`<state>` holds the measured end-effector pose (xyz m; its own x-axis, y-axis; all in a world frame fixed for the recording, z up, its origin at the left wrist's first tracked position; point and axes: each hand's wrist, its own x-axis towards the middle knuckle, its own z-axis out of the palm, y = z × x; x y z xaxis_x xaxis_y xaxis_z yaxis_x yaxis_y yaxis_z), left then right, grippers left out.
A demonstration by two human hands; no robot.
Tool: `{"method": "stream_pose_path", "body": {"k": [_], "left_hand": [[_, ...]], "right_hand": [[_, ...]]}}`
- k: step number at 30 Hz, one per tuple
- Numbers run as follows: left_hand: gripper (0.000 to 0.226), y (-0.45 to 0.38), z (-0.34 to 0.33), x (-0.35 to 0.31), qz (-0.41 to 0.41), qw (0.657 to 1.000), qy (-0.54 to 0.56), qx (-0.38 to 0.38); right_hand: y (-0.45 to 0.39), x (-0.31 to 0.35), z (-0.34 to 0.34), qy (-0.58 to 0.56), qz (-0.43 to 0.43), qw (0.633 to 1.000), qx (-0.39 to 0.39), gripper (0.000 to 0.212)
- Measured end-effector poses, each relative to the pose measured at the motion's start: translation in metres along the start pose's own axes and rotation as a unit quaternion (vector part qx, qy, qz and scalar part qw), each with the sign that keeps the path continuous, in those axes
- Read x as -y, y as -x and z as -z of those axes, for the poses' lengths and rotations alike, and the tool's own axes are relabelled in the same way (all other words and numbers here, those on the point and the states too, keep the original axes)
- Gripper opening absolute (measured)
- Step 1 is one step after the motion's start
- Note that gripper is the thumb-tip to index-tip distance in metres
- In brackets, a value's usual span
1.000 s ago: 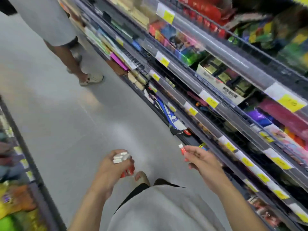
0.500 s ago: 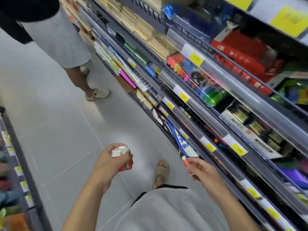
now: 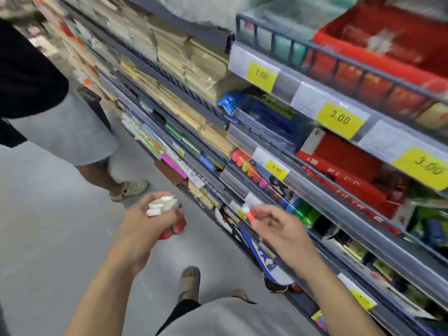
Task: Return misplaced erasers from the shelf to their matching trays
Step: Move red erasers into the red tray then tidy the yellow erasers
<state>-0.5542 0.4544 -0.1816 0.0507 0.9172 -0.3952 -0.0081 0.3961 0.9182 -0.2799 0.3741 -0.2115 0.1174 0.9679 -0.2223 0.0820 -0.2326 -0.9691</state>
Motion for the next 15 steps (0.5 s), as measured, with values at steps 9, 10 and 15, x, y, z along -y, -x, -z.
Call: {"method": "stream_pose_path", "body": {"k": [9,10,15], "left_hand": [[0.048,-0.069,-0.037,-0.142,-0.173,0.968,-0.038,0.179],[0.050,-0.071,-0.042,-0.154,-0.193,0.960,-0.035,0.200],[0.050,-0.073,-0.078,-0.200,-0.246,0.914,-0.020,0.323]], "right_hand": [[-0.013,0.097,-0.018,-0.027,0.110,0.981,-0.158,0.026],[-0.011,0.106,-0.017,-0.021,0.120,0.978,-0.172,0.031],[0.011,0.157,-0.010,0.023,0.184,0.957,-0.223,0.031]]}}
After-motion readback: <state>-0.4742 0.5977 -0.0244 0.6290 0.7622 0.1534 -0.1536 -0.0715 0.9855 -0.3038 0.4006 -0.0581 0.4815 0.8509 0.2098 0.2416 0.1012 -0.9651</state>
